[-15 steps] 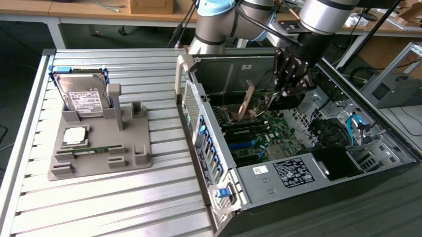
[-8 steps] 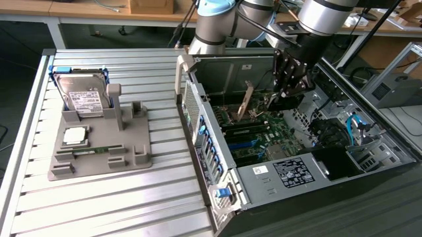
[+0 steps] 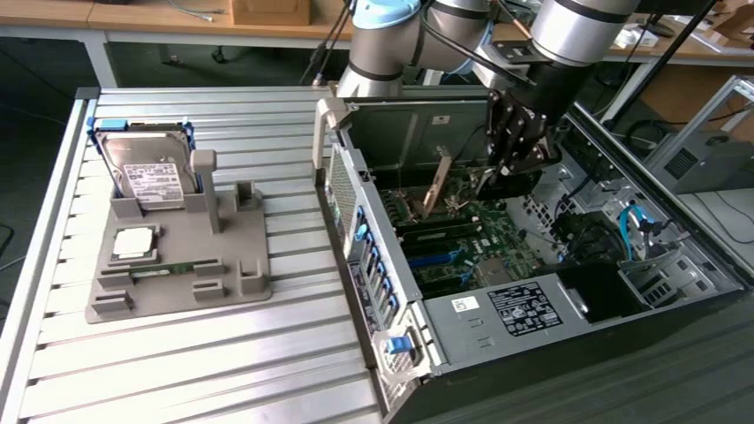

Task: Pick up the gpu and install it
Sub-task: 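Insert the gpu into the slot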

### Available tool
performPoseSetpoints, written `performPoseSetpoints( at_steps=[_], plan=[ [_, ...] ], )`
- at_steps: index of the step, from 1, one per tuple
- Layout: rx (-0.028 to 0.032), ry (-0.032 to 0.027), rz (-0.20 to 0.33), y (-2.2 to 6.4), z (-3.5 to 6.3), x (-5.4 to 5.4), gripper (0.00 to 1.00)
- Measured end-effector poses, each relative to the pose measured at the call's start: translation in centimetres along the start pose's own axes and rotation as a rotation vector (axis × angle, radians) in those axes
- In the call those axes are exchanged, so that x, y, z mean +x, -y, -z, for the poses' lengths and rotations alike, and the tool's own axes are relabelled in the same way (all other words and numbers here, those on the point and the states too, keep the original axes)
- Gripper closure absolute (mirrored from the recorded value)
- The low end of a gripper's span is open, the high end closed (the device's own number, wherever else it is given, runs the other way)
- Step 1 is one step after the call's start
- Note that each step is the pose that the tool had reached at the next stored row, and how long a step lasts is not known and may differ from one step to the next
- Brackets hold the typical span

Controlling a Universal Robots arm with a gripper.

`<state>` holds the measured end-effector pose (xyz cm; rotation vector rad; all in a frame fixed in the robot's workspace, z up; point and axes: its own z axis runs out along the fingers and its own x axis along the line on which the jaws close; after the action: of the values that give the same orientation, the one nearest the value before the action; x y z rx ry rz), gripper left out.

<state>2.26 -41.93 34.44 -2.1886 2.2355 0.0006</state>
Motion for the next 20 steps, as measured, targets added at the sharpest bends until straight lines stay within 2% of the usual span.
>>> performPoseSetpoints(
  at_steps=[20],
  plan=[
    [0.0, -0.0001, 0.0, -0.48, -0.44, 0.11, 0.73]
  ],
)
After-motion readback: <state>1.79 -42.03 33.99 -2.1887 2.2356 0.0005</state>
